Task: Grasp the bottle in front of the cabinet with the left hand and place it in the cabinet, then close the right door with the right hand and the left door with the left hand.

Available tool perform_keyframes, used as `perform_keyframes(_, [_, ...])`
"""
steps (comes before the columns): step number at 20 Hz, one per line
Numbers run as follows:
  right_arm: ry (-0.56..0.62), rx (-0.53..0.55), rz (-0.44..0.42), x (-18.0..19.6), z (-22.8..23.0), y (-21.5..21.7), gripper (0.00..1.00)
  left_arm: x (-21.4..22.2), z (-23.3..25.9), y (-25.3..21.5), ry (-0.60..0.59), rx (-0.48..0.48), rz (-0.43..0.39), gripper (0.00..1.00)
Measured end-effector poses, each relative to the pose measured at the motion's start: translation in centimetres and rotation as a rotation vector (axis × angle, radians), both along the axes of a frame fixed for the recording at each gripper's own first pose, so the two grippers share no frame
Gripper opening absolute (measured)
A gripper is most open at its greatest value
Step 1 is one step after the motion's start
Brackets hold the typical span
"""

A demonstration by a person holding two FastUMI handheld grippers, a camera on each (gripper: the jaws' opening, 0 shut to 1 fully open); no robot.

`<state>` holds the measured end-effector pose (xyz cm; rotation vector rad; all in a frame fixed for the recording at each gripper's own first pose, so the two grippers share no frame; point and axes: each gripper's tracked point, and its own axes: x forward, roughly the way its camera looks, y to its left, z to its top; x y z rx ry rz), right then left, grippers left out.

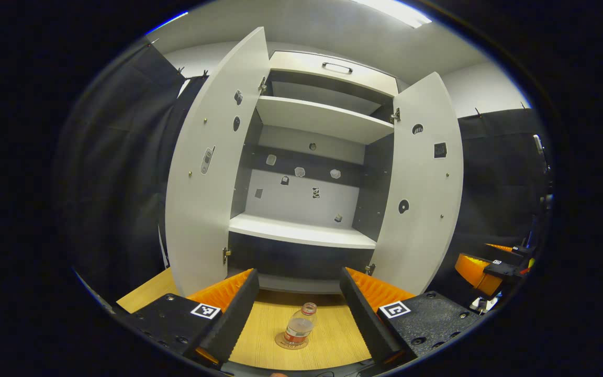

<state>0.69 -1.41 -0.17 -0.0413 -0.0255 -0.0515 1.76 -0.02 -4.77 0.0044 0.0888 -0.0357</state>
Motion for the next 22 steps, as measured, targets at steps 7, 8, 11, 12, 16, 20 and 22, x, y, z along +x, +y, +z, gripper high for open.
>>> perform_keyframes(7, [0.002,-0.006,-0.017,0.1,0.0,-0.6,0.97,1.9,-5.9,-0.2,0.079,0.017,-0.027,0.95])
perform_keyframes(8, [0.000,-0.008,-0.022,0.0,0.0,-0.7,0.97,2.2,-7.1,-0.2,0.101,0.020,-0.029,0.95])
perform_keyframes(11, [0.001,-0.012,-0.034,0.0,0.1,-1.1,0.97,3.1,-10.5,-0.3,0.154,0.023,-0.050,0.95])
perform_keyframes(12, [0.002,-0.015,-0.039,-0.2,0.0,-1.3,0.97,3.5,-12.0,-0.3,0.179,0.020,-0.056,0.95])
perform_keyframes(16, [0.011,-0.030,-0.056,-0.4,-0.1,-1.9,0.97,4.6,-17.2,0.1,0.256,-0.017,-0.062,0.96])
perform_keyframes(20, [0.017,-0.032,-0.078,-0.6,-0.1,-2.8,0.97,5.5,-21.7,0.9,0.312,-0.006,-0.047,0.96])
perform_keyframes(22, [0.025,-0.029,-0.084,-0.6,-0.1,-3.1,0.97,5.9,-24.0,0.9,0.340,0.002,-0.053,0.95])
